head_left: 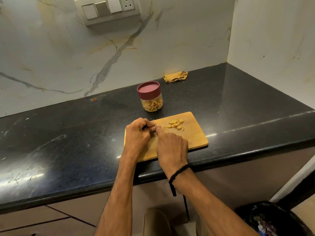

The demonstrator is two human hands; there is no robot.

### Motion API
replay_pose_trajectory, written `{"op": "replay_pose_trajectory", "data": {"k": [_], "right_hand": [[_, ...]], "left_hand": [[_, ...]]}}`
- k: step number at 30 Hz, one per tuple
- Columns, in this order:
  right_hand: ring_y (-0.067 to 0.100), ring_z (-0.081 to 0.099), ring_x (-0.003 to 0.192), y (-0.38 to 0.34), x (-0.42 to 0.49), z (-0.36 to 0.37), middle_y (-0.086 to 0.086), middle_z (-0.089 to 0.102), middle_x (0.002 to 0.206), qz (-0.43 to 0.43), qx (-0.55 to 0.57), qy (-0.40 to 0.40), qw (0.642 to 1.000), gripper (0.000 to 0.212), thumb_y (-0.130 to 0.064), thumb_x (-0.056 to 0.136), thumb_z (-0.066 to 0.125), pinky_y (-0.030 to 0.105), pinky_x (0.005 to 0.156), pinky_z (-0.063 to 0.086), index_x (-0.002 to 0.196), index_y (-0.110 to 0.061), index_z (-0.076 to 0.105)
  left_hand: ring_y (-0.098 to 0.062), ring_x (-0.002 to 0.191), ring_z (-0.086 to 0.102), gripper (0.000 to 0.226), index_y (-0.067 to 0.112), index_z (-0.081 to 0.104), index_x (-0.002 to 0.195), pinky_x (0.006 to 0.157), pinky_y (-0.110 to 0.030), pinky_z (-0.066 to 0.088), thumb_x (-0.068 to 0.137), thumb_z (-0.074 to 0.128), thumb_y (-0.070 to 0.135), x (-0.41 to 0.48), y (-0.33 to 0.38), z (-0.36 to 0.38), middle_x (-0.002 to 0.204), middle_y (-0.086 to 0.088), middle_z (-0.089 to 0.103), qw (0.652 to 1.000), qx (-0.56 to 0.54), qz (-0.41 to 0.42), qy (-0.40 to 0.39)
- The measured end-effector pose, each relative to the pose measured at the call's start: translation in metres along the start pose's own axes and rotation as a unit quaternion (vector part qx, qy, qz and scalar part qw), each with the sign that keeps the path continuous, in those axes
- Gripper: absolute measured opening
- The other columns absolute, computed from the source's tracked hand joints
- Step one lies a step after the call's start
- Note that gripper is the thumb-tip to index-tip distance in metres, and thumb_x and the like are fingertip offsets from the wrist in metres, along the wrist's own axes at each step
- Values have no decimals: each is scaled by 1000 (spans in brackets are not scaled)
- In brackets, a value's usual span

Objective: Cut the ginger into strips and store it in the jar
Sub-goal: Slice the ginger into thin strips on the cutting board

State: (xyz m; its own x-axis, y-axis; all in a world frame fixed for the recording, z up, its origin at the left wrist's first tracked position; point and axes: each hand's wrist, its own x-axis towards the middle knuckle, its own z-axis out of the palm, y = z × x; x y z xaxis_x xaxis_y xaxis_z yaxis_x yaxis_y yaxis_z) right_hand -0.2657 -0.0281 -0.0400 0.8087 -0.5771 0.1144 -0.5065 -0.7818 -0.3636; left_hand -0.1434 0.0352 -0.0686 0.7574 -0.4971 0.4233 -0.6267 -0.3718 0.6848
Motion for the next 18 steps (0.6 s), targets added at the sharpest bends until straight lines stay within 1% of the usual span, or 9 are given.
{"op": "replay_pose_trajectory", "data": {"k": [4,8,11,12,15,18], "right_hand": [[16,43,72,5,-10,0,1,45,81,-4,-11,-4,1000,51,-20,105,32,33,64,33,153,-27,18],[17,43,73,-1,0,0,1,44,81,-6,-18,-8,1000,46,-20,105,32,34,64,33,150,-25,25],[19,52,78,1,-1,-2,2,45,83,-8,-20,-20,1000,47,-19,105,32,34,65,34,151,-26,25],[19,52,78,3,-5,-2,2,45,83,-7,-23,-22,999,49,-19,105,33,34,65,34,152,-26,23],[17,43,73,7,-13,-2,2,45,82,-3,-34,-16,999,51,-19,104,35,34,64,34,153,-27,21],[17,43,73,6,-13,-3,2,45,83,-4,-33,-27,999,51,-21,104,36,33,65,34,153,-26,20]], "left_hand": [[-2,87,69,13,17,74,86,77,-10,53,83,78,5,0,1,0,91,5,72,1000,-13,2,-2],[-2,88,68,10,17,74,87,77,-11,53,85,77,8,0,-1,1,93,5,72,1000,4,5,3],[-1,88,69,9,17,75,87,80,-15,56,84,78,9,1,-3,1,93,6,73,1000,-3,1,-2],[-1,88,69,9,16,75,88,81,-15,56,84,79,9,1,-3,1,93,7,73,1000,-6,0,-4],[0,88,70,8,13,75,89,82,-14,55,83,80,10,2,-2,2,93,6,74,1000,-9,0,-3],[-1,89,69,8,14,75,89,83,-17,56,83,80,11,1,-2,2,94,6,74,1000,-7,-5,-6]]}}
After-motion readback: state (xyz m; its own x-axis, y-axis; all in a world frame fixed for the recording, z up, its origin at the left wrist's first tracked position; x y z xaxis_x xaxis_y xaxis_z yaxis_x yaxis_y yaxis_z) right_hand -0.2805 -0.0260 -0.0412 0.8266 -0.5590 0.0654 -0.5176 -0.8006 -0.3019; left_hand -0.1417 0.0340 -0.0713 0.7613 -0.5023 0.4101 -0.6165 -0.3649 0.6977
